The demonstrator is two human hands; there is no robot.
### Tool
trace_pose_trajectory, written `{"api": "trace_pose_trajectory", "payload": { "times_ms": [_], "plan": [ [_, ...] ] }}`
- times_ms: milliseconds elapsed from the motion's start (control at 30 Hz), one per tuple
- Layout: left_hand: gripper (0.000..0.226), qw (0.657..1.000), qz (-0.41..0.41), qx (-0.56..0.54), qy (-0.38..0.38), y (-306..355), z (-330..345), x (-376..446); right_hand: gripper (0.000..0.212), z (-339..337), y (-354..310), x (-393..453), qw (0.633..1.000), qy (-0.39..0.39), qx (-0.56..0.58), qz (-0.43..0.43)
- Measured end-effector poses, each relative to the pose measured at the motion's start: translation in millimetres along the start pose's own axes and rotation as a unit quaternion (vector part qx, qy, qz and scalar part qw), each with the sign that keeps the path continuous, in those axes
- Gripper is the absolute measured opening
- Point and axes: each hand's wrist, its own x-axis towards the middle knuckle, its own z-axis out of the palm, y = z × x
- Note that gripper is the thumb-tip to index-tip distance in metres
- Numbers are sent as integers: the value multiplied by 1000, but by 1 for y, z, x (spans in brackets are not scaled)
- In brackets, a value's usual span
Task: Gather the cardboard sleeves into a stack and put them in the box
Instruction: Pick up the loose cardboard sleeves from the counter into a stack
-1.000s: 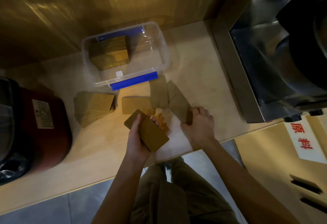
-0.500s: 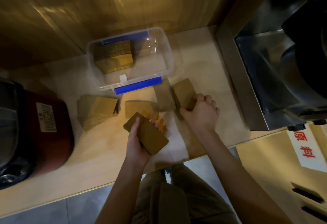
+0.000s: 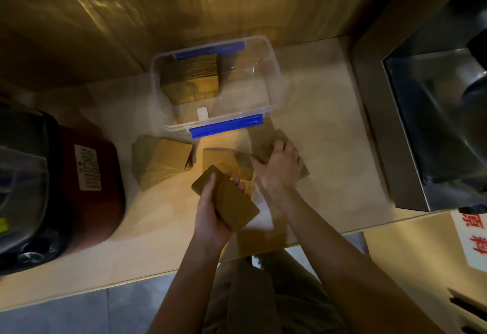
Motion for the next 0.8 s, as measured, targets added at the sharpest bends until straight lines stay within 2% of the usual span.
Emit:
{"api": "trace_pose_trajectory", "payload": {
  "times_ms": [400,800],
  "plan": [
    [34,1000,-2,-2,3,5,-5,3,62,12,2,0,999,30,-9,30],
    [41,1000,-10,-15,4,0,-3,1,63,-22,22,-17,996,66,63,21]
  ]
}}
